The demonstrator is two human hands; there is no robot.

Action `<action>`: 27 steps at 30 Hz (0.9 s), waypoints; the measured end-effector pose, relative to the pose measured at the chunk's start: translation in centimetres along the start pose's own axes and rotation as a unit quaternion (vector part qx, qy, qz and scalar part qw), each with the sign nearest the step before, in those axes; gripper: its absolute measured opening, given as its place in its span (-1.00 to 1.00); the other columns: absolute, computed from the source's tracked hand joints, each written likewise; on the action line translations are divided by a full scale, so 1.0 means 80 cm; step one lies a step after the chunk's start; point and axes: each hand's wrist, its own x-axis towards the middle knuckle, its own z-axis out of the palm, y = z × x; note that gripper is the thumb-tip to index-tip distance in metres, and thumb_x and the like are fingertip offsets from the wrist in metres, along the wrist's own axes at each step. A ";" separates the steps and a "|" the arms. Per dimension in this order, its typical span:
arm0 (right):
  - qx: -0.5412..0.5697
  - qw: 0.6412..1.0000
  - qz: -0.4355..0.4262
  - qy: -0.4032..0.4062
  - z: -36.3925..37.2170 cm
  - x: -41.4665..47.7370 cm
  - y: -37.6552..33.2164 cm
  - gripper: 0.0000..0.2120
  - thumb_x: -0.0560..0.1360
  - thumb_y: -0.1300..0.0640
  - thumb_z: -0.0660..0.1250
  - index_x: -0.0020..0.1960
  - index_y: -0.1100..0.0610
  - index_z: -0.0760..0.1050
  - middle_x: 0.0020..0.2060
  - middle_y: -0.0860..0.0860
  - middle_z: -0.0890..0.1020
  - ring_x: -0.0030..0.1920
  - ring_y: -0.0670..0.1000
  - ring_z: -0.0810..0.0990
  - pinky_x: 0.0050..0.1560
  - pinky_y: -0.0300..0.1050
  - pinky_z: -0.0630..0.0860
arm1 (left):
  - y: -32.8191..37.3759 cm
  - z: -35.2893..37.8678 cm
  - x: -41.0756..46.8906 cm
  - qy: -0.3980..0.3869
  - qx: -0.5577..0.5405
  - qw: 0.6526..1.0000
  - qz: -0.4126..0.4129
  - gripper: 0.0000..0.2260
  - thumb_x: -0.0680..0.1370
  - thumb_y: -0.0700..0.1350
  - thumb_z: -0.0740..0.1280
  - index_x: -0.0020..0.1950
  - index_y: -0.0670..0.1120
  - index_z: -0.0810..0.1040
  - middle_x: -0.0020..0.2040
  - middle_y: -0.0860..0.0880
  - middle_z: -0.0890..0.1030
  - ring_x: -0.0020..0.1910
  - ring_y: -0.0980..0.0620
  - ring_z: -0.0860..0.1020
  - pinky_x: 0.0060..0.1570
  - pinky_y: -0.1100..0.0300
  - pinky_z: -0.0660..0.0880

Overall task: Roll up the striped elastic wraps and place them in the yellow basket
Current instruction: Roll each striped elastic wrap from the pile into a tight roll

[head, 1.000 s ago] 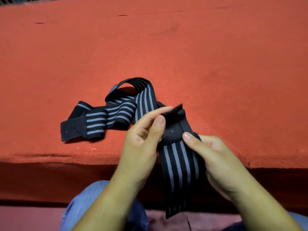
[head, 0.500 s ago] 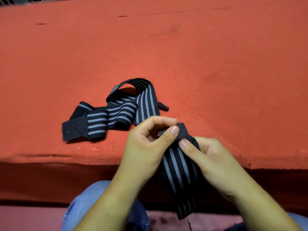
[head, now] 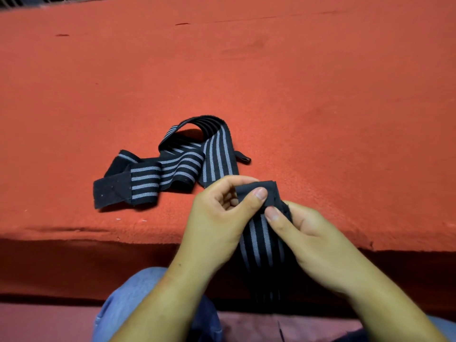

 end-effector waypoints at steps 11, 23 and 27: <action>0.040 0.996 0.006 0.074 0.000 0.000 0.000 -0.60 0.66 -0.22 0.21 0.15 0.04 0.67 0.03 0.09 0.76 0.13 0.18 0.72 0.24 0.34 0.55 | 0.001 0.002 -0.002 -0.043 -0.005 0.999 0.004 -0.80 0.52 -0.08 0.46 0.12 -0.09 0.68 0.00 0.01 0.75 -0.01 0.16 0.68 0.01 0.33 0.54; 0.112 0.987 0.107 0.029 0.007 -0.001 -0.006 -0.50 0.55 -0.26 0.31 0.05 0.17 0.71 -0.01 0.13 0.78 0.04 0.10 0.74 0.25 0.28 0.55 | 0.003 -0.002 0.000 0.034 0.024 0.998 0.047 -0.84 0.57 -0.24 0.47 0.08 -0.02 0.70 0.00 0.05 0.76 0.03 0.11 0.71 0.10 0.24 0.56; 0.145 0.981 0.118 0.052 0.006 -0.001 -0.008 -0.52 0.57 -0.16 0.28 0.05 0.26 0.71 -0.01 0.20 0.77 0.11 0.25 0.73 0.26 0.28 0.56 | 0.006 -0.001 -0.002 0.040 0.033 0.996 0.066 -0.81 0.54 -0.21 0.49 0.08 0.04 0.69 0.04 0.09 0.74 0.10 0.11 0.69 0.17 0.23 0.55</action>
